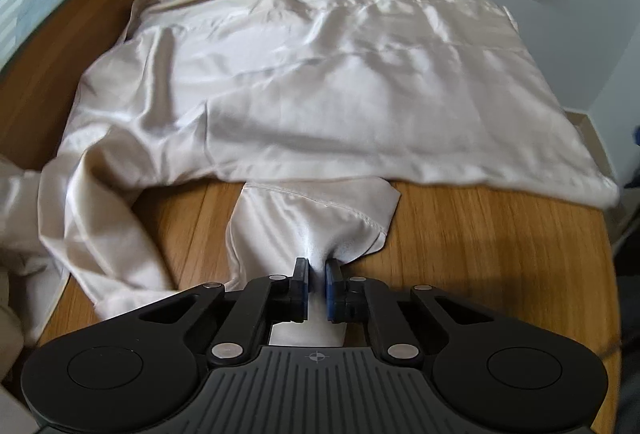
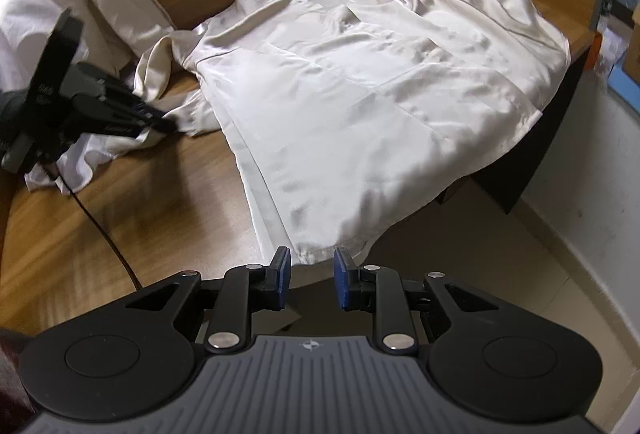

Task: Fold clothes

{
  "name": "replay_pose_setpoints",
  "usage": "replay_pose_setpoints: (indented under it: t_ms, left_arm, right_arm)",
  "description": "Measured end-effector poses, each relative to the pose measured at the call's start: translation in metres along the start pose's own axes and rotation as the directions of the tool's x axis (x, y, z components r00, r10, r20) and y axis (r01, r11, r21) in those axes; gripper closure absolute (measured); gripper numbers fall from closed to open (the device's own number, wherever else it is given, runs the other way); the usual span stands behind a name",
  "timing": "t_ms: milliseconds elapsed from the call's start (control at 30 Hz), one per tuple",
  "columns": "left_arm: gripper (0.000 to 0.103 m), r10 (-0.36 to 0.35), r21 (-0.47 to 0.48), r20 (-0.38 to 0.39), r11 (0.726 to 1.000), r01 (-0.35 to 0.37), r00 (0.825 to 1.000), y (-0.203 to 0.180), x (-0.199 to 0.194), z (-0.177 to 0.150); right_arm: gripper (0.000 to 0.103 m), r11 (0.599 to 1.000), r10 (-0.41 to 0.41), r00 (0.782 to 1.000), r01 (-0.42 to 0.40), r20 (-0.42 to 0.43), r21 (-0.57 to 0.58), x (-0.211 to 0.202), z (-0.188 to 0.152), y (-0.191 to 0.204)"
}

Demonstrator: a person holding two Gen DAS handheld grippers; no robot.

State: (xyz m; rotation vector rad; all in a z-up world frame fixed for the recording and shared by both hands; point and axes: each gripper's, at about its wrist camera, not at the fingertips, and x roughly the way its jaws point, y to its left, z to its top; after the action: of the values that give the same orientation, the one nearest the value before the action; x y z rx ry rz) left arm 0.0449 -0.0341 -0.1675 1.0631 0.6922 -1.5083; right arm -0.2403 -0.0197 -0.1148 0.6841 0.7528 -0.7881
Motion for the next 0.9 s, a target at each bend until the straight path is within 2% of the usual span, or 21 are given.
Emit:
replay_pose_setpoints:
  t_ms: [233, 300, 433, 500, 667, 800, 900]
  left_arm:
    - [0.092, -0.025, 0.015, -0.115, 1.0, 0.027, 0.993, 0.018, -0.026, -0.033]
    - [0.087, -0.032, 0.01, -0.128, 0.999, 0.033, 0.991, 0.023, -0.034, -0.04]
    - [0.071, -0.04, -0.036, -0.047, 0.999, 0.038, 0.998, 0.031, -0.052, -0.04]
    - [0.057, -0.03, -0.059, 0.011, 0.998, 0.03, 0.999, 0.035, -0.058, -0.034]
    - [0.046, 0.024, -0.112, 0.127, 0.994, -0.01, 0.992, 0.047, -0.063, -0.016]
    - [0.045, 0.102, -0.167, 0.16, 0.983, -0.075, 0.982, 0.06, -0.053, 0.001]
    - [0.045, 0.16, -0.2, 0.174, 0.972, -0.124, 0.972, 0.069, -0.044, 0.015]
  right_arm:
    - [0.076, 0.993, 0.028, 1.0, -0.028, 0.002, 0.115, 0.013, 0.004, -0.007]
    - [0.076, 0.991, 0.026, 1.0, -0.025, 0.0, 0.129, 0.016, 0.004, -0.008]
    - [0.076, 0.992, 0.022, 1.0, -0.02, -0.011, 0.122, 0.02, 0.006, -0.007]
    - [0.076, 0.993, 0.021, 1.0, -0.019, -0.018, 0.118, 0.022, 0.006, -0.006]
    - [0.076, 0.99, 0.032, 0.999, -0.029, -0.022, 0.141, 0.023, 0.007, -0.006]
    - [0.076, 0.981, 0.042, 0.999, -0.038, -0.022, 0.188, 0.024, 0.007, -0.009]
    - [0.076, 0.959, 0.054, 0.998, -0.046, -0.02, 0.28, 0.027, 0.004, -0.017]
